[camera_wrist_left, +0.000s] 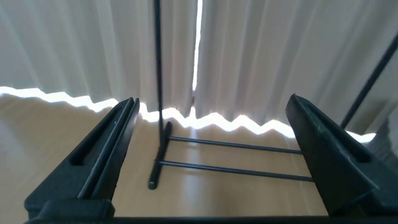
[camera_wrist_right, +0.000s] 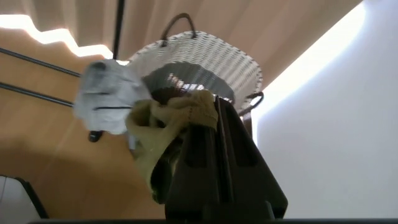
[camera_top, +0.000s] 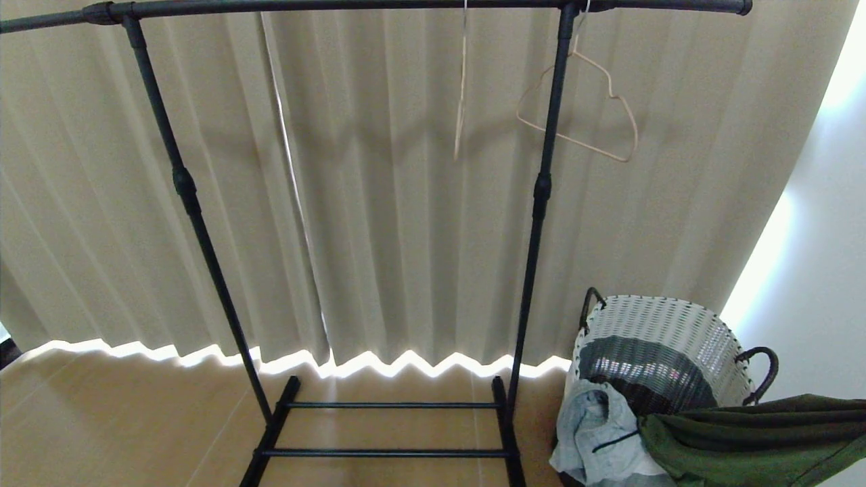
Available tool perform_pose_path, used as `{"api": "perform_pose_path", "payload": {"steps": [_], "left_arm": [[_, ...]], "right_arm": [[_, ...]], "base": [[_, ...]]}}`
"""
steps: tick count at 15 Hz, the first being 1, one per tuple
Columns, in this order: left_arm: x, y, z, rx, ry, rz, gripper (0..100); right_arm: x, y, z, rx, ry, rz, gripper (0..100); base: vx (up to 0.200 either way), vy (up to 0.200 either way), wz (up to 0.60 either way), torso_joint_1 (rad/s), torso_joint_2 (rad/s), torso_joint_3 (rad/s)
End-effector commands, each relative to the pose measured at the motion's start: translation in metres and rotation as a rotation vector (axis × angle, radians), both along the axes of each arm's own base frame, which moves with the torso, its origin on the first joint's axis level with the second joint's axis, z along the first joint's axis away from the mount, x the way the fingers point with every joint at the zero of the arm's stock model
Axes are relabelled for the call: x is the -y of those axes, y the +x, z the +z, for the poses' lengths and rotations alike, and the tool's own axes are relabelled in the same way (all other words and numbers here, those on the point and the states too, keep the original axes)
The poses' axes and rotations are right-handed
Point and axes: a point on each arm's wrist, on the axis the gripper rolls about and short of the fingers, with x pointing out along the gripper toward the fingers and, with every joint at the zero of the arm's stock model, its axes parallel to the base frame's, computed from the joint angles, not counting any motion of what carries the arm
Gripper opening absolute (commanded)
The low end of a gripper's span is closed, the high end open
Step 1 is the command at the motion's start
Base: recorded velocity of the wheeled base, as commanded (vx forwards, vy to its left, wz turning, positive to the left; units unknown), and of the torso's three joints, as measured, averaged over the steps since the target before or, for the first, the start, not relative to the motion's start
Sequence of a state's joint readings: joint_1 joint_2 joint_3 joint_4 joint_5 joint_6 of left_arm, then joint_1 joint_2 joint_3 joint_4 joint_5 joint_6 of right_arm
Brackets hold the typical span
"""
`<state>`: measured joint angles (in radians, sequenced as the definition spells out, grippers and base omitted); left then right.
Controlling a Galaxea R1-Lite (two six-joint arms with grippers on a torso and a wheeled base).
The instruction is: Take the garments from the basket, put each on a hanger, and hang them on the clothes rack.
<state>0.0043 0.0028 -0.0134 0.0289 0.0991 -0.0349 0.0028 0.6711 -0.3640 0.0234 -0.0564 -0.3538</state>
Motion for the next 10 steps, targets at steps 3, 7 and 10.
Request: {"api": "perform_pose_path", "payload": {"steps": [3,7,10], "left_arm": [[0.0,0.0,0.0001,0.0,0.001,0.001,100],[-0.0001,0.0,0.0001,0.0,0.003,0.004,100],[0.0,0.0001,0.0001,-0.002,0.006,0.002,100]], "right_arm": [[0.0,0.0023,0.0001,-0.01,-0.001,0.0,0],[-0.0001,0.0029,0.0005,-0.01,-0.001,0.002,0],[-0.0001,0.0028,-0.0001,-0.013,-0.001,0.002,0]], "base": [[0.0,0.2,0.0,0.001,0.0,0.002],[0.0,0.0,0.0,0.0,0.0,0.0],[0.0,0.0,0.0,0.0,0.0,0.0]]}}
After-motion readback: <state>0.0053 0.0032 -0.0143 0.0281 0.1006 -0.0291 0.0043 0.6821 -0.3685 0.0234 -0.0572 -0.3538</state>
